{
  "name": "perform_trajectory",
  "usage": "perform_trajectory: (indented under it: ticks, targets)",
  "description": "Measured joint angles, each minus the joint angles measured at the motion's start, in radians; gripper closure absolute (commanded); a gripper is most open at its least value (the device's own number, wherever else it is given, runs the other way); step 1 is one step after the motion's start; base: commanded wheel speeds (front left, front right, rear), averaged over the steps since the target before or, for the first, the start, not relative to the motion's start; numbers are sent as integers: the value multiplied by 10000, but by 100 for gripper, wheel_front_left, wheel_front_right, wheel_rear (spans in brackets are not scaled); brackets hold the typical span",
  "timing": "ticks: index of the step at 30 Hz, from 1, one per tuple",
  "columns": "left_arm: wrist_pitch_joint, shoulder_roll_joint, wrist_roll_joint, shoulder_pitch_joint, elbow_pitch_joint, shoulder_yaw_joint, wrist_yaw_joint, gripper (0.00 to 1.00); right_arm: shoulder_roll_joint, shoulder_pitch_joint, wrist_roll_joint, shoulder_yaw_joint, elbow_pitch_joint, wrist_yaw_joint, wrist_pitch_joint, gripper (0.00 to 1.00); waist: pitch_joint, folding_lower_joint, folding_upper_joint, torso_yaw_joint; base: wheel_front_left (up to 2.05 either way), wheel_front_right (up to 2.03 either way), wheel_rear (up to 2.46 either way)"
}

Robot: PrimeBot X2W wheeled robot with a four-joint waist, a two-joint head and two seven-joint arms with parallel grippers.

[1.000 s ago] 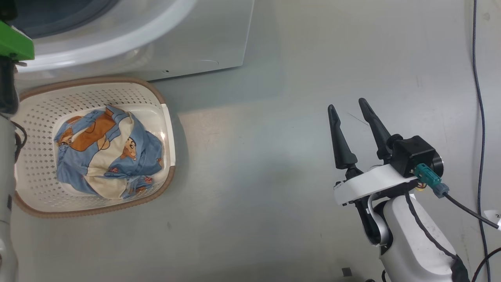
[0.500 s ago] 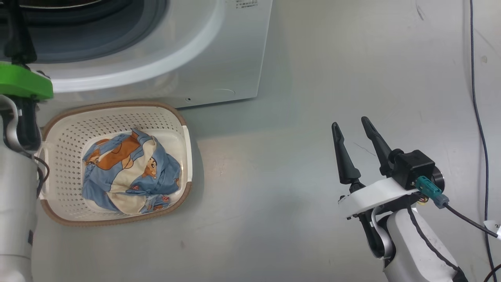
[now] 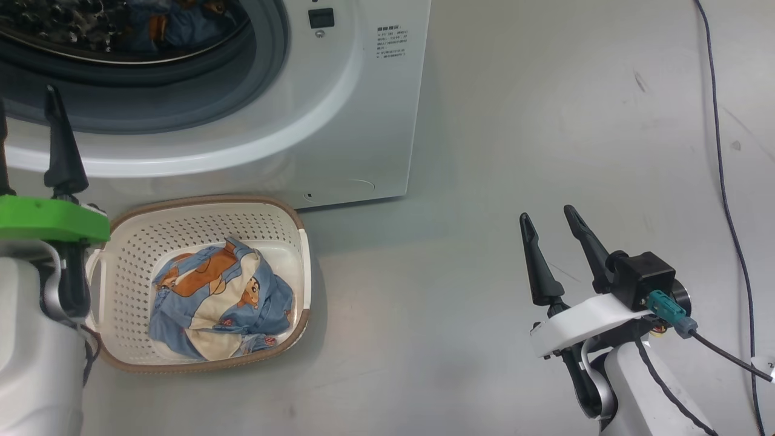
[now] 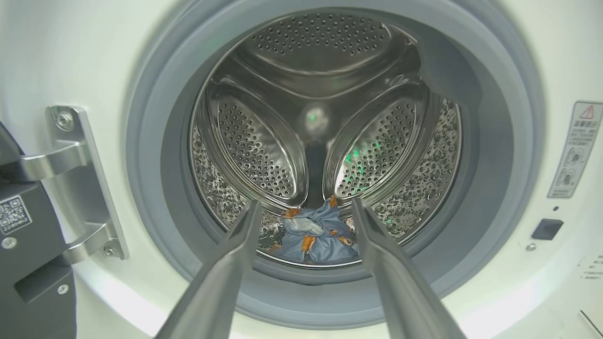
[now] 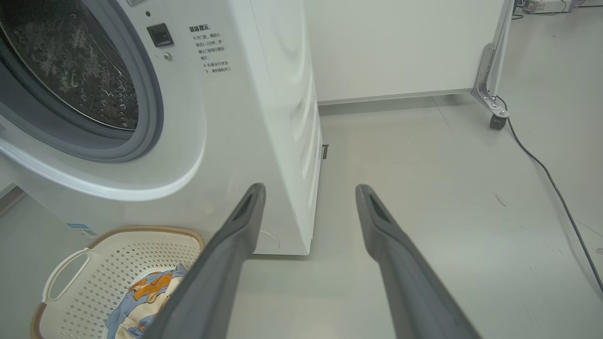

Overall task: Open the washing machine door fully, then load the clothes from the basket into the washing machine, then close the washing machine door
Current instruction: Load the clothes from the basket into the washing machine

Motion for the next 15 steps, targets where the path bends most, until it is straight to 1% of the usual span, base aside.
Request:
perform_trajectory:
  ticks: [4,12,15]
  targets:
    - [0,-128,128,754,-439,267,4,0,2,180,0,-56,52,15,0,0,-337,0,0,28,0,0,0]
    - [0,-353,508,2633,-1181,656,15,0,13,610,2,-155,142,174,0,0,-1078,0,0,38,0,0,0]
    - [0,-508,604,3176,-1419,815,113,0,13,706,6,-201,148,222,0,0,-1313,0,0,28,0,0,0]
